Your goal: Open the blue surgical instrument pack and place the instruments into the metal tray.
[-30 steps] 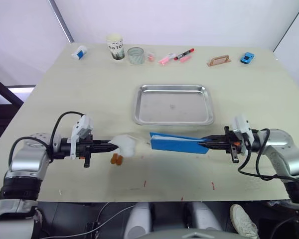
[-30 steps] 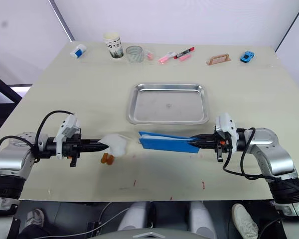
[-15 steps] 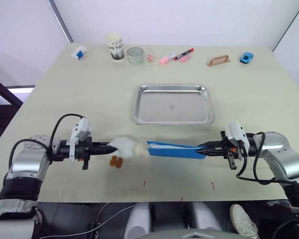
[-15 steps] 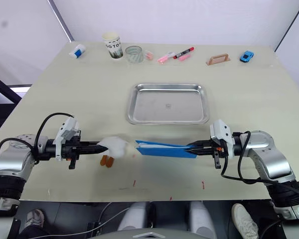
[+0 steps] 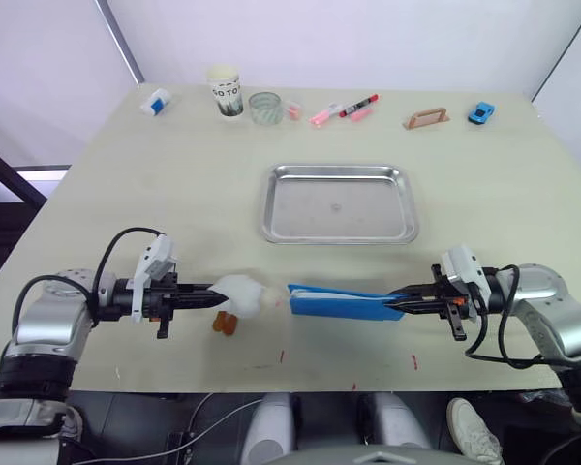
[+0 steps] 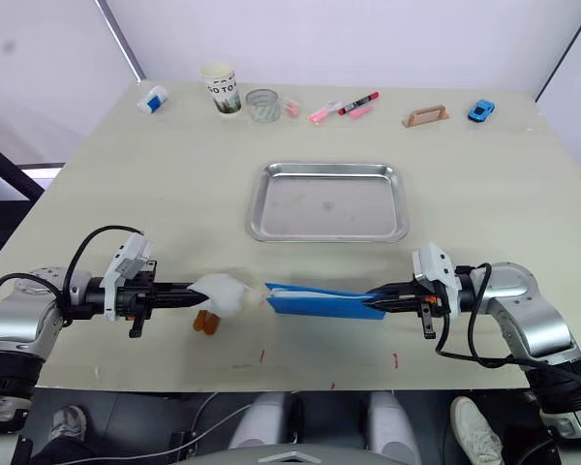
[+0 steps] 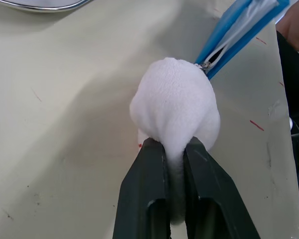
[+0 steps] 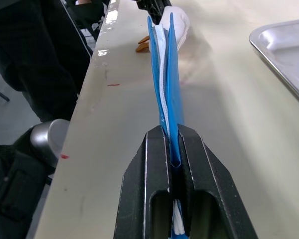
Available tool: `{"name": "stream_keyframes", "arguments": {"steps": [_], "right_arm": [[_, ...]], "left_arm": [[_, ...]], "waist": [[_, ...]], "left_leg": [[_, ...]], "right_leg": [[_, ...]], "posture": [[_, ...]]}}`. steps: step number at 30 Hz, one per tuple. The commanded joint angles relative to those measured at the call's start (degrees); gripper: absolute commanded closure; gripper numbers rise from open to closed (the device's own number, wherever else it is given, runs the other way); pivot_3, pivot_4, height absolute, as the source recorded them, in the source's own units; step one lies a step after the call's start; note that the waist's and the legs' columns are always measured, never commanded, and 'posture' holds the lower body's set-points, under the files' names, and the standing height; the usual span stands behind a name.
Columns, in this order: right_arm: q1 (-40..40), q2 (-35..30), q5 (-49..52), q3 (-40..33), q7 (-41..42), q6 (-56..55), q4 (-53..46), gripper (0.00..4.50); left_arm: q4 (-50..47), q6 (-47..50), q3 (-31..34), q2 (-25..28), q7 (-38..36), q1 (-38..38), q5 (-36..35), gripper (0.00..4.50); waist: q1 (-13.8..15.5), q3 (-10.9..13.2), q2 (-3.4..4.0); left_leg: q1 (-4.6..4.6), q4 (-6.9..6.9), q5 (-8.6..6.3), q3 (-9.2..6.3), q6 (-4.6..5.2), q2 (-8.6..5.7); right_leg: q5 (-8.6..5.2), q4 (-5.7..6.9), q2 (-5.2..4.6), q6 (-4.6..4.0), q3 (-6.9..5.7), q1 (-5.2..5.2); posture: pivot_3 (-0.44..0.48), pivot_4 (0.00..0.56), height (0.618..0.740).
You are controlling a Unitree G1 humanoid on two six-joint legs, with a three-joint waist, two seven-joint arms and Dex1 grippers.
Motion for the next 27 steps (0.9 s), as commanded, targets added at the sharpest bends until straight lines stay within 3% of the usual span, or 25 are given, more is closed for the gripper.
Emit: {"name": "stream_keyframes", "arguments": {"steps": [1,4,12,19,22,24,27], "right_arm": [[-0.3,-0.4,-1.1,0.0,1.1,-1.3,1.1,4.50],[-0.2,-0.4,-1.1,0.0,1.2,-1.7,1.2,4.50],[0.0,0.0,-1.2,0.2,0.8,-2.5,1.1,4.50],[-0.7,0.1,-1.9,0.8,0.6,-3.2,1.5,4.50],[-0.9,0.1,-1.9,0.9,0.5,-2.8,1.3,4.50],[-1.0,0.1,-2.0,0.9,0.5,-2.8,1.3,4.50],[-1.1,0.1,-2.1,0.9,0.3,-2.7,1.2,4.50]], "left_arm": [[0.0,-1.1,1.8,0.9,0.0,-0.4,-0.2,2.06],[0.0,-0.9,3.7,1.1,0.0,0.1,-1.6,0.80],[-8.2,9.4,11.1,0.0,3.1,-2.0,-12.3,0.80],[-19.3,8.4,4.7,-6.4,8.4,-3.2,-11.8,0.80],[-19.6,7.6,1.6,-8.3,8.3,-3.0,-10.8,1.62],[-18.7,5.3,0.2,-9.0,7.9,-2.9,-9.1,2.39],[-17.2,3.0,-1.7,-9.2,6.4,-3.2,-7.5,2.39]], "waist": [[0.0,0.0,0.00],[0.0,0.0,-0.02],[0.1,0.0,-0.07],[0.0,0.0,-0.07],[0.0,0.0,-0.08],[-0.1,0.0,-0.07],[0.0,0.0,-0.07]], "left_leg": [[0.00,0.00,0.00,0.00,0.00,0.00],[0.00,0.00,0.00,0.00,0.00,0.00],[0.00,0.00,0.00,-0.03,0.00,0.01],[0.02,0.00,0.00,-0.02,0.00,0.00],[0.02,0.01,0.00,-0.03,0.00,-0.01],[0.03,0.01,0.00,-0.03,0.00,-0.01],[0.03,0.01,0.00,-0.02,0.00,-0.01]], "right_leg": [[0.00,0.00,0.00,0.00,0.00,0.00],[0.00,0.00,0.00,0.00,0.00,0.00],[0.00,0.01,-0.02,0.00,-0.02,0.01],[0.01,0.02,0.00,0.00,0.01,0.02],[0.01,0.03,0.02,0.00,0.01,0.03],[0.01,0.02,0.03,0.00,0.02,0.02],[0.00,0.02,0.03,0.00,0.02,0.03]], "posture": [[0.000,0.150,0.740],[0.000,0.150,0.740],[0.000,0.150,0.740],[0.000,0.150,0.740],[0.000,0.150,0.740],[0.000,0.150,0.740],[0.000,0.150,0.740]]}}
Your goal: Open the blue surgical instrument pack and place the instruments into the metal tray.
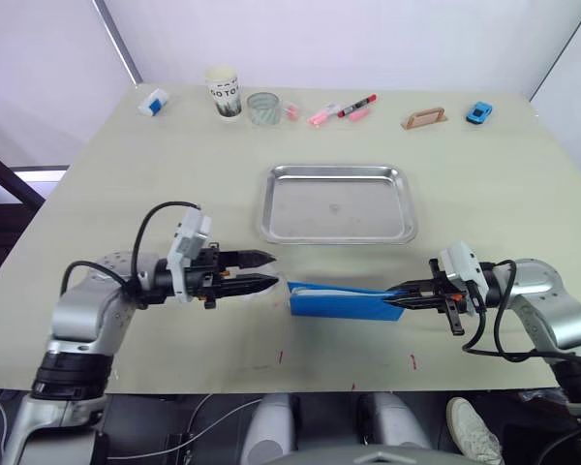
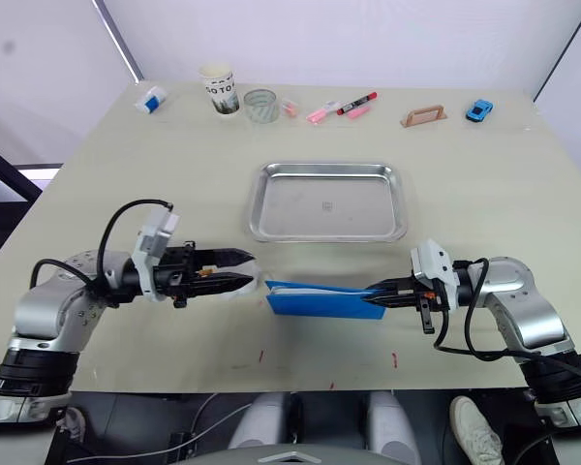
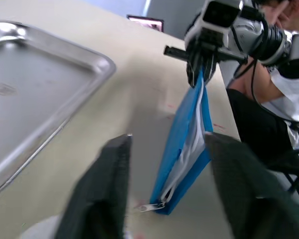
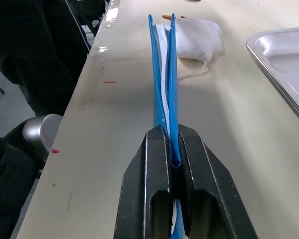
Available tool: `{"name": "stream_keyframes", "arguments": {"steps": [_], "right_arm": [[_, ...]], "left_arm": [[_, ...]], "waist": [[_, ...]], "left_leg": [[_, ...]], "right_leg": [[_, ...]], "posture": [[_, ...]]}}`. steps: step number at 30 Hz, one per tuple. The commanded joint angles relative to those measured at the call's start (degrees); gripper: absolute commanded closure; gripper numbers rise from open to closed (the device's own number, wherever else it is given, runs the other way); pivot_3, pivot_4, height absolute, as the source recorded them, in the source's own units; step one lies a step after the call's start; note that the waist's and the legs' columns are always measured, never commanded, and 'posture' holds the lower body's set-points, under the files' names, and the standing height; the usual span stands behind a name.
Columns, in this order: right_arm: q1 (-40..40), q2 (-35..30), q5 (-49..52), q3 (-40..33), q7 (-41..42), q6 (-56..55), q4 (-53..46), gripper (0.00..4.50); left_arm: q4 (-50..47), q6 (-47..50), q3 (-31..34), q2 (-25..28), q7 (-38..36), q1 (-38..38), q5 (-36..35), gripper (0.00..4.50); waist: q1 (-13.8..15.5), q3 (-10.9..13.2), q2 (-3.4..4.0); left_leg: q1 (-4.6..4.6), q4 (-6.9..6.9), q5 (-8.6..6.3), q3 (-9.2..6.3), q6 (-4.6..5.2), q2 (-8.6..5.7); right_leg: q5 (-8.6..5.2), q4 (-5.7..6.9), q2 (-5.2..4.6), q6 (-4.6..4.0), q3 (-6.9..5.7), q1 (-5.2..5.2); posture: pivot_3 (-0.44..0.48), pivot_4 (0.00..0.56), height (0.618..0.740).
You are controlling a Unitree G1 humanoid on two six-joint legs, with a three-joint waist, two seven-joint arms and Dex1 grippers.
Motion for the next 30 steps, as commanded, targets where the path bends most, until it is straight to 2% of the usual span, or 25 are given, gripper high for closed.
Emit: {"name": "stream_keyframes", "arguments": {"steps": [1,20,30], "right_arm": [[-0.3,-0.3,-1.2,0.2,-0.2,0.1,-0.2,4.50],[-1.2,0.4,-1.9,0.5,-0.6,-0.1,-0.2,4.50],[-1.3,0.7,-2.3,0.9,-1.1,-0.4,-0.3,4.50]], "left_arm": [[0.9,-3.5,-1.3,-0.2,-1.9,-0.9,1.5,2.39],[12.9,-15.0,-5.9,-4.8,-8.4,-3.7,6.7,2.39],[13.7,-13.0,-4.8,-6.5,-8.4,-6.2,4.8,2.39]], "waist": [[0.0,0.0,0.00],[0.0,0.0,0.00],[-0.1,0.0,0.00]], "left_leg": [[0.00,0.00,0.00,0.01,0.00,0.00],[0.00,0.00,0.00,0.00,0.00,0.00],[0.00,0.00,0.00,0.00,0.00,0.00]], "right_leg": [[0.00,0.00,0.00,0.00,0.00,0.00],[0.00,0.00,0.01,0.00,0.00,0.00],[0.00,0.00,0.01,0.00,0.00,0.00]], "posture": [[0.000,0.150,0.740],[0.000,0.150,0.740],[0.000,0.150,0.740]]}}
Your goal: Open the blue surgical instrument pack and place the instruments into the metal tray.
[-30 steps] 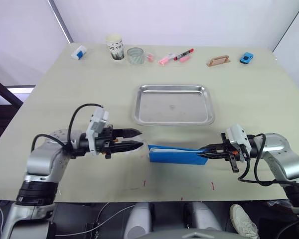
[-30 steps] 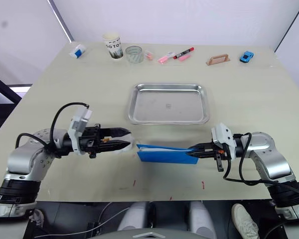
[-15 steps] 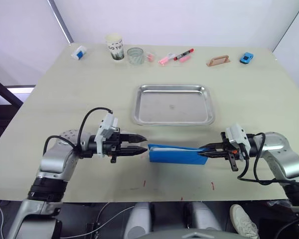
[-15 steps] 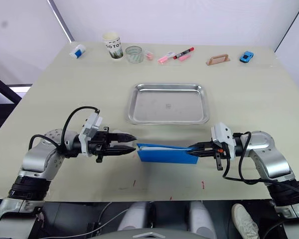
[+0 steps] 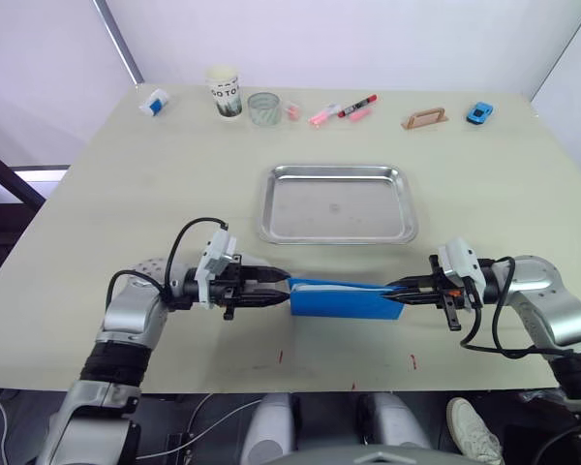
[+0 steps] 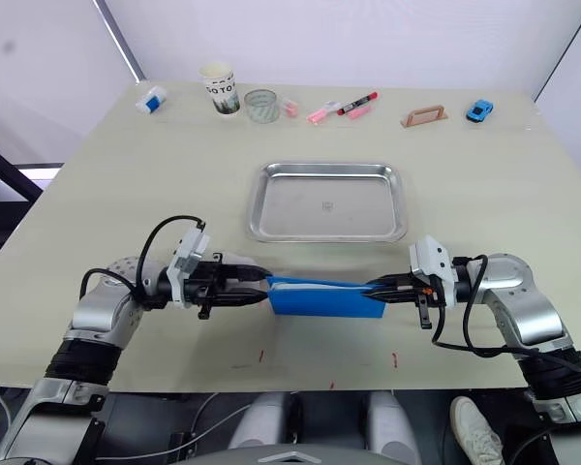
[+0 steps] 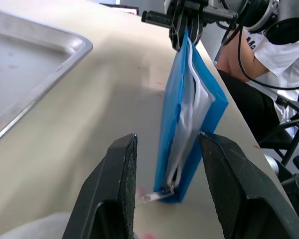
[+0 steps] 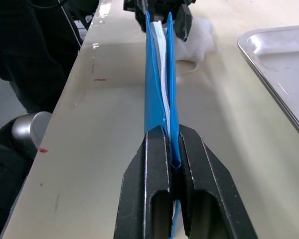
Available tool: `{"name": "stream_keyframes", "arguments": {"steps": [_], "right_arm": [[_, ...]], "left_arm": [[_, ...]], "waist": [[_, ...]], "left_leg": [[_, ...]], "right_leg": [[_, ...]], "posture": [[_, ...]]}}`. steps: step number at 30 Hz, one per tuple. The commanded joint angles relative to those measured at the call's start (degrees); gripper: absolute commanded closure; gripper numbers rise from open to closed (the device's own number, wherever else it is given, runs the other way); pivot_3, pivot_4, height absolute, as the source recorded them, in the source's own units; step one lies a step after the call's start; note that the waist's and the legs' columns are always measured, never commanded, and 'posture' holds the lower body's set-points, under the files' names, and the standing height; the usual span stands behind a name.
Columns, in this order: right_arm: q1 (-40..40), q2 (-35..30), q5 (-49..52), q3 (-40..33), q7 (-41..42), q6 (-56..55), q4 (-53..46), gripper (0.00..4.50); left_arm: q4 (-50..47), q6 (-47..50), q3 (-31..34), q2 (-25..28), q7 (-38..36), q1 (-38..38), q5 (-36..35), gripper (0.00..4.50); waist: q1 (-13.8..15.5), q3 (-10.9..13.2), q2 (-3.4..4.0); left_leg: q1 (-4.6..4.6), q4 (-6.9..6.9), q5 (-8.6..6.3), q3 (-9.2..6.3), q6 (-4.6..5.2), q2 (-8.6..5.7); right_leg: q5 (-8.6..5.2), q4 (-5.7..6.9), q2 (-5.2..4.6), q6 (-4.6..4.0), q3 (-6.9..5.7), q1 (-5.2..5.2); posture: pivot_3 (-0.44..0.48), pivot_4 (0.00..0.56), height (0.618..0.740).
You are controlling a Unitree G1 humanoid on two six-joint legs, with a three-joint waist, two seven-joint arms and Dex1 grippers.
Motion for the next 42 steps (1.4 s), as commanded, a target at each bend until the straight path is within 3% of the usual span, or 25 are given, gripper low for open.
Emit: {"name": "stream_keyframes", "arguments": {"steps": [1,8,12,14,26,29,30,32,36,37,42], "right_arm": [[-0.3,0.4,-1.2,0.9,-0.1,-0.5,-0.7,4.50],[-0.1,0.7,-1.2,0.8,-0.2,-0.4,-1.4,4.50],[0.2,0.7,-0.8,0.6,-0.3,0.1,-2.2,4.50],[0.4,0.6,-0.7,0.5,-0.4,0.2,-2.6,4.50],[0.0,0.1,-0.5,0.2,0.2,1.5,-2.2,4.50],[-0.3,0.3,-0.4,-0.1,0.0,1.7,-2.1,3.61],[-0.3,0.3,-0.4,-0.1,0.0,1.9,-2.1,2.67],[-0.2,0.1,-0.3,0.0,0.1,2.3,-2.3,2.36],[0.1,1.1,-1.1,-1.0,-1.9,0.6,-2.4,0.34],[0.2,1.2,-0.7,-1.3,-2.5,1.2,-2.8,0.15],[1.8,-1.7,3.0,-4.0,-3.3,7.0,-6.8,0.15]], "left_arm": [[-2.0,1.9,1.1,0.0,0.0,-1.2,-1.9,2.39],[-5.1,4.2,0.0,-0.6,1.0,-1.4,-2.0,2.39],[-5.2,3.9,-1.1,-0.7,0.5,-1.2,-1.0,3.62],[-5.1,3.9,-1.5,-0.8,0.3,-1.3,-0.8,4.48],[-5.0,3.5,-1.8,-1.3,0.7,-2.7,-0.2,4.48],[-5.2,3.4,-1.9,-1.5,0.9,-2.8,-0.1,4.50],[-5.2,3.3,-1.9,-1.5,1.0,-2.8,-0.1,4.50],[-5.3,3.2,-2.0,-1.5,1.1,-2.9,0.0,4.50],[-5.3,3.1,-1.9,-1.5,1.3,-2.9,0.0,4.50],[-5.2,3.0,-1.9,-1.5,1.3,-2.9,0.0,4.50],[-4.5,2.2,-1.8,-1.4,1.2,-2.8,0.4,4.50]], "waist": [[-0.1,0.0,0.00],[-0.1,0.0,0.00],[-0.2,0.0,0.00],[-0.2,0.0,0.00],[0.0,0.0,0.00],[0.1,0.0,0.01],[0.1,0.0,0.01],[0.1,0.0,0.01],[0.1,0.0,0.01],[0.1,0.0,0.01],[0.1,0.0,0.01]], "left_leg": [[0.00,0.00,0.00,0.00,0.00,0.00],[0.00,0.00,0.00,-0.02,0.00,0.01],[0.00,0.00,0.00,-0.02,0.00,0.01],[0.00,0.00,0.00,-0.02,0.00,0.01],[0.00,0.00,0.00,-0.02,0.00,0.01],[0.00,0.00,0.00,-0.01,0.00,0.01],[-0.02,0.02,0.00,-0.01,0.00,0.00],[-0.03,0.03,0.00,-0.01,0.00,0.00],[-0.04,0.05,0.00,-0.03,0.00,0.00],[-0.04,0.05,0.00,-0.02,0.00,0.00],[-0.05,0.06,0.00,-0.04,0.00,0.00]], "right_leg": [[0.00,0.00,0.00,0.00,0.00,0.00],[0.00,0.00,0.02,0.00,0.00,0.00],[0.00,0.00,0.03,0.00,0.00,0.00],[0.00,0.00,0.03,0.00,0.00,0.00],[0.00,0.00,0.02,0.00,0.00,0.00],[0.00,0.00,0.02,0.00,0.00,0.00],[0.00,0.00,0.01,0.00,0.00,0.00],[0.00,-0.01,0.01,0.00,0.00,0.00],[0.00,0.00,0.01,0.00,0.00,0.00],[0.00,0.00,0.01,0.00,0.00,0.00],[0.00,0.00,0.00,0.00,-0.01,0.00]], "posture": [[0.000,0.150,0.740],[0.000,0.150,0.740],[0.000,0.150,0.740],[0.000,0.150,0.740],[0.000,0.150,0.740],[0.000,0.150,0.740],[0.000,0.150,0.740],[0.000,0.150,0.740],[0.000,0.150,0.740],[0.000,0.150,0.740],[0.000,0.150,0.740]]}}
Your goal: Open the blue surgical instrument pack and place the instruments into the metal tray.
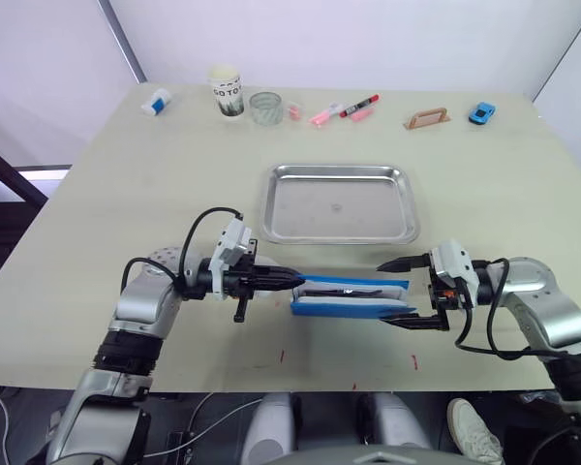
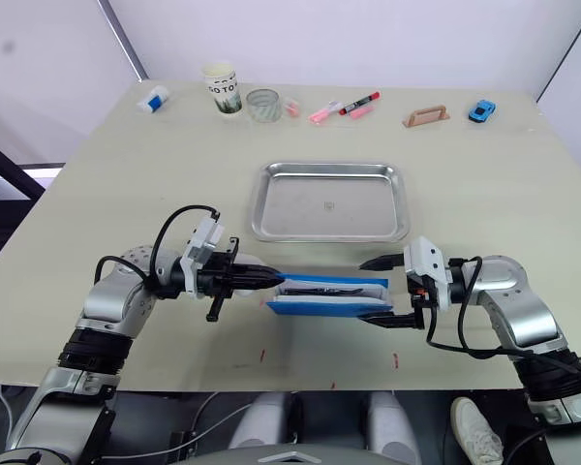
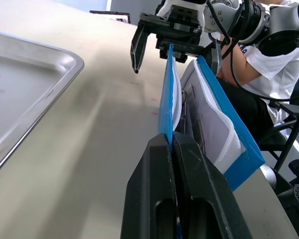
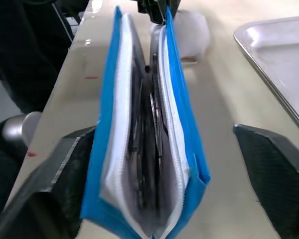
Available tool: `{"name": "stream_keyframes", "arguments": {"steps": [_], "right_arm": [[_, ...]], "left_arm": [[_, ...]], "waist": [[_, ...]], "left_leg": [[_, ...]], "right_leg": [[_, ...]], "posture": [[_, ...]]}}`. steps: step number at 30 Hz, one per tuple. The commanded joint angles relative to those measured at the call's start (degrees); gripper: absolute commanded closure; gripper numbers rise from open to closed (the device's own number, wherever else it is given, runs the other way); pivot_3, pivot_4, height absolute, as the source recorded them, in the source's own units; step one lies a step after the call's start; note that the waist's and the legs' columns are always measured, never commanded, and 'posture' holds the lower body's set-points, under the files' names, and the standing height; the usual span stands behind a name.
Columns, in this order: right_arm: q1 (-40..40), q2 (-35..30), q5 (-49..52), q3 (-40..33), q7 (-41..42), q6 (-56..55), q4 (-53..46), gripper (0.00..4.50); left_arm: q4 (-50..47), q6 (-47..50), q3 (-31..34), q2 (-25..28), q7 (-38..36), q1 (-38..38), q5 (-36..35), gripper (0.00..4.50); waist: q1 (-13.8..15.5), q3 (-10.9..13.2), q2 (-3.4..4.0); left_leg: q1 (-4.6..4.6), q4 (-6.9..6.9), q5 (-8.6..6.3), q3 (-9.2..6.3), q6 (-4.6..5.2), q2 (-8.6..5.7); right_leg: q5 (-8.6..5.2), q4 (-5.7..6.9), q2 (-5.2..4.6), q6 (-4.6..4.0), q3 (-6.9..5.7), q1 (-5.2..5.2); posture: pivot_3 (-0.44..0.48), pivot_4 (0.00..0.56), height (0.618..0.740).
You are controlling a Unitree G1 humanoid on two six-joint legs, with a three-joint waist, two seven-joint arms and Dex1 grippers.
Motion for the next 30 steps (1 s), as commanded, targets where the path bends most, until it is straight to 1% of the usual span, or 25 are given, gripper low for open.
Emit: {"name": "stream_keyframes", "arguments": {"steps": [1,6,7,8,10,13,14,15,19,23,30], "right_arm": [[1.2,-2.4,4.1,-4.7,-1.1,3.8,-4.5,0.15],[4.4,-5.8,11.2,-11.1,-2.7,11.5,-8.1,0.15],[4.9,-6.0,12.9,-12.1,-3.1,13.4,-8.6,0.70],[5.3,-6.3,15.7,-13.5,-3.8,16.3,-9.3,0.99],[6.2,-7.1,19.7,-15.3,-4.5,20.6,-10.9,1.93],[7.1,-7.4,22.9,-15.8,-6.5,24.9,-13.5,3.53],[7.3,-7.3,23.5,-15.7,-7.3,26.1,-14.2,3.95],[7.5,-7.2,23.8,-15.3,-7.8,26.8,-14.9,4.46],[7.4,-5.6,20.6,-10.8,-11.7,28.0,-15.3,4.49],[7.3,-5.2,18.7,-8.1,-11.9,27.5,-14.7,4.49],[8.8,-7.4,15.5,-3.6,-9.2,27.5,-14.9,4.49]], "left_arm": [[-1.3,-1.3,0.1,0.0,-0.1,-0.6,0.3,4.50],[-0.8,-2.0,0.1,0.0,0.0,-0.8,0.6,4.50],[-0.7,-2.1,0.0,0.0,0.1,-0.9,0.7,4.50],[-0.7,-2.1,0.0,0.0,0.1,-0.9,0.6,4.50],[-0.6,-2.3,0.1,-0.1,0.2,-1.0,0.7,4.50],[-0.7,-2.2,0.2,-0.3,0.6,-1.1,0.6,4.50],[-0.8,-2.2,0.3,-0.3,0.6,-1.2,0.6,4.50],[-0.8,-2.1,0.3,-0.3,0.7,-1.2,0.5,4.50],[-0.9,-2.0,0.3,-0.2,0.7,-0.9,0.5,4.50],[-1.4,-1.9,0.2,-0.2,0.8,-0.5,0.4,4.50],[-1.6,0.3,-0.4,-0.1,1.7,-0.8,0.5,4.50]], "waist": [[0.0,0.0,0.00],[0.0,0.0,-0.01],[0.0,0.0,-0.01],[0.0,0.0,-0.01],[0.0,0.0,0.00],[0.0,0.0,-0.01],[0.0,0.0,-0.01],[0.0,0.0,-0.01],[0.0,0.0,-0.02],[0.0,0.0,-0.02],[0.0,0.0,-0.02]], "left_leg": [[0.00,0.00,0.00,0.00,0.00,0.00],[-0.02,0.02,0.00,-0.01,0.00,0.00],[-0.02,0.02,0.00,-0.02,0.00,0.00],[-0.02,0.02,0.00,-0.02,0.00,0.00],[-0.01,0.02,0.00,-0.02,0.00,0.00],[-0.01,0.02,-0.01,-0.03,0.01,0.00],[-0.02,0.02,-0.01,-0.04,0.01,0.00],[-0.01,0.02,-0.01,-0.05,0.01,0.00],[-0.02,0.02,-0.01,-0.04,0.01,0.00],[-0.03,0.02,-0.01,-0.04,0.01,0.00],[-0.04,0.02,-0.01,-0.06,0.01,-0.01]], "right_leg": [[0.00,0.00,0.00,0.00,0.00,0.00],[0.00,0.00,0.00,0.00,0.00,0.01],[0.00,0.00,0.00,0.00,0.00,0.01],[0.00,-0.01,0.00,0.00,0.00,0.02],[0.00,0.00,0.00,0.00,0.00,0.02],[0.00,-0.01,0.00,0.00,0.00,0.02],[0.00,-0.01,0.00,0.00,0.00,0.02],[0.00,-0.01,0.00,0.00,-0.01,0.02],[0.00,-0.02,0.00,0.01,0.00,0.02],[0.00,-0.02,0.00,0.01,0.00,0.02],[0.00,-0.03,0.00,0.01,-0.01,0.02]], "posture": [[0.000,0.150,0.740],[0.000,0.150,0.740],[0.000,0.150,0.740],[0.000,0.150,0.740],[0.000,0.150,0.740],[0.000,0.150,0.740],[0.000,0.150,0.740],[0.000,0.150,0.740],[0.000,0.150,0.740],[0.000,0.150,0.740],[0.000,0.150,0.740]]}}
